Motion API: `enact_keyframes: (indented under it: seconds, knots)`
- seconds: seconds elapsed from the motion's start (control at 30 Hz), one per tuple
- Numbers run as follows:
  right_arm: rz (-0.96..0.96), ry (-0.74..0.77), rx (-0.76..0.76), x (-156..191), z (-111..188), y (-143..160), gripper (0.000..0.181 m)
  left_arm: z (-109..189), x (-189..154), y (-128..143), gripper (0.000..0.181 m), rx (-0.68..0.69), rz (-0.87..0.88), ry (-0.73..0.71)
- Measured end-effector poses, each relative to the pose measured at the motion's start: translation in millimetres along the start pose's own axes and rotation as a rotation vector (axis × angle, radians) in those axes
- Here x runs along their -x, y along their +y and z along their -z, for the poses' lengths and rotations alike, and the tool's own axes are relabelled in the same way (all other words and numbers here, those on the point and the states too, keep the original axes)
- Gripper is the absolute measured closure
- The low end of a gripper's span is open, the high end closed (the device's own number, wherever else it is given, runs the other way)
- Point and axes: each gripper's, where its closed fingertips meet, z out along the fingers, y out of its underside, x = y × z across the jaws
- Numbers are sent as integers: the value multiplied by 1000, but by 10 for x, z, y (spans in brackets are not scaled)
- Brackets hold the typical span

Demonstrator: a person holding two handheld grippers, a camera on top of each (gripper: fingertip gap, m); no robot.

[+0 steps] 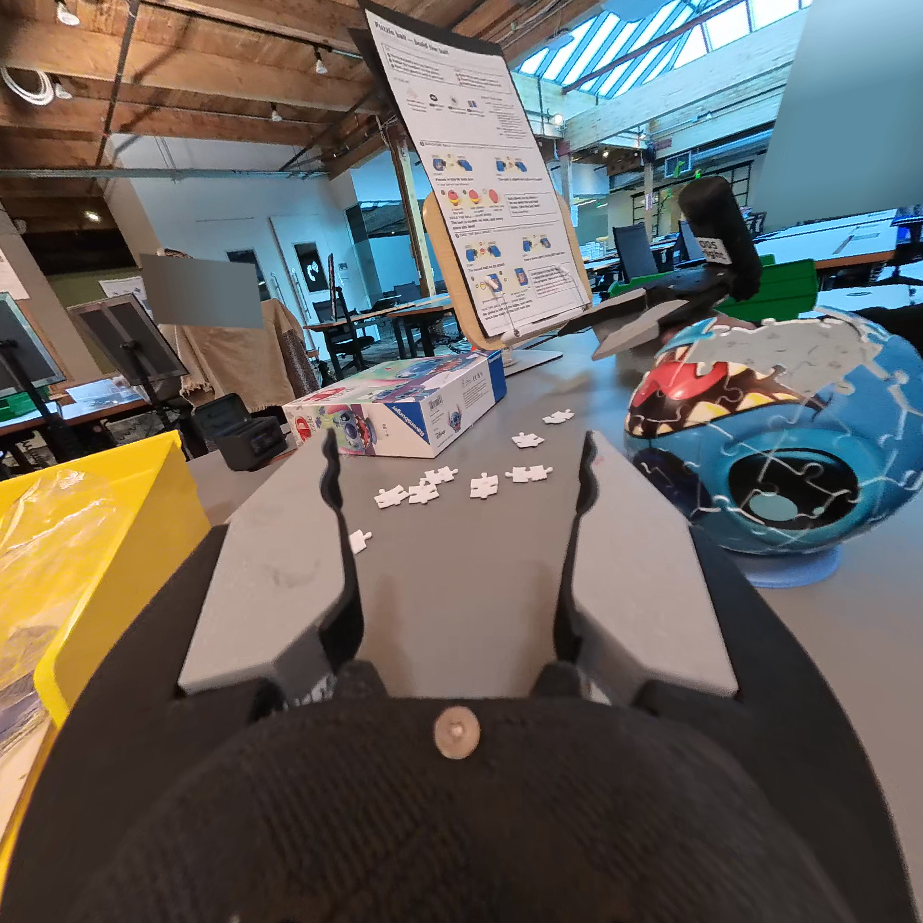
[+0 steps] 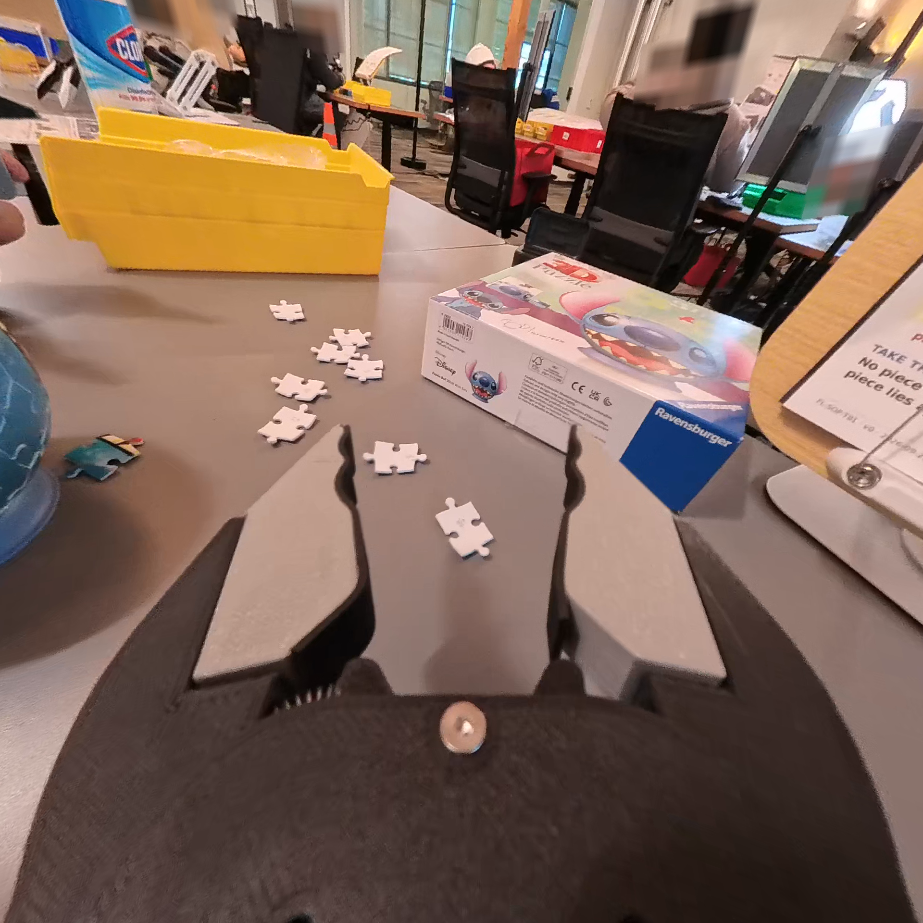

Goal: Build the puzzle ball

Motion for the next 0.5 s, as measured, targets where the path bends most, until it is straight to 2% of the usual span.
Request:
enact_keyframes:
  seconds: [0.2,0.5]
  knots:
    - [-3,-67,16,216,-27,-73,84,11,8,-3,91,0,17,5]
    - [-33,-191,45,651,-186,-84,96,7,-18,7,99,12,31,20]
